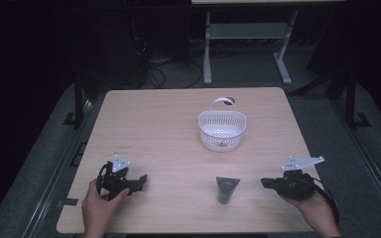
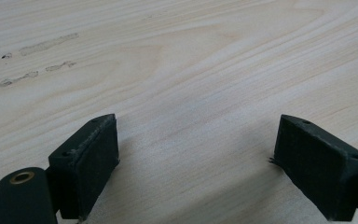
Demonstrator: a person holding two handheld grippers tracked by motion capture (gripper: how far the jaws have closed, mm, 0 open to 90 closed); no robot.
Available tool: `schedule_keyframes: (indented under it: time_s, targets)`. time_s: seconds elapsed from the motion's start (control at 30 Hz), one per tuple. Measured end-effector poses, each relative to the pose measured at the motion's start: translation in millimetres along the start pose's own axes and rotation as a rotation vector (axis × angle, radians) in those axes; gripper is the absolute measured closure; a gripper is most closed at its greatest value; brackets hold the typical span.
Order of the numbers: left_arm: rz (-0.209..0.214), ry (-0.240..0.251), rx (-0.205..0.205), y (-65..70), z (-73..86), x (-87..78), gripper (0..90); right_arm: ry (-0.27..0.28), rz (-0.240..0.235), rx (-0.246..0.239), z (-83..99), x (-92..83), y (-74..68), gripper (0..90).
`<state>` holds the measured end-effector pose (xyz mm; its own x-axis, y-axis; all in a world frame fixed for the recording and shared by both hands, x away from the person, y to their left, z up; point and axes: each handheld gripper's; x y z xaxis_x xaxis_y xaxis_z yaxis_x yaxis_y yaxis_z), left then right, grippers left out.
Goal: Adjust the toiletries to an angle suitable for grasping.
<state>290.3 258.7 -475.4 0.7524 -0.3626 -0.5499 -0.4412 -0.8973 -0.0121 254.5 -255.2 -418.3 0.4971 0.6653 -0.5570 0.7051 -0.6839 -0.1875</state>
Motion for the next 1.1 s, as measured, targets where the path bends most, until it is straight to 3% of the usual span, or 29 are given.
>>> schedule_keyframes:
  time_s: [1.1]
  targets:
    - [0.0, 0.0, 0.0, 0.0, 0.0, 0.0, 12.7, 0.071, -0.127, -0.065, -24.7, -4.6, -36.3, 90.0]
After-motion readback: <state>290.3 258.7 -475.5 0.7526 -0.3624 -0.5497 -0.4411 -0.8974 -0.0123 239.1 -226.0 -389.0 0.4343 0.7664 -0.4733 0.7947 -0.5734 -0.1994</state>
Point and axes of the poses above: each handheld gripper's, and its own axes: x roughly forward along the jaws, z roughly out of its underside, y roughly to its right, and after that the axes turned 10 degrees about y, right-handed
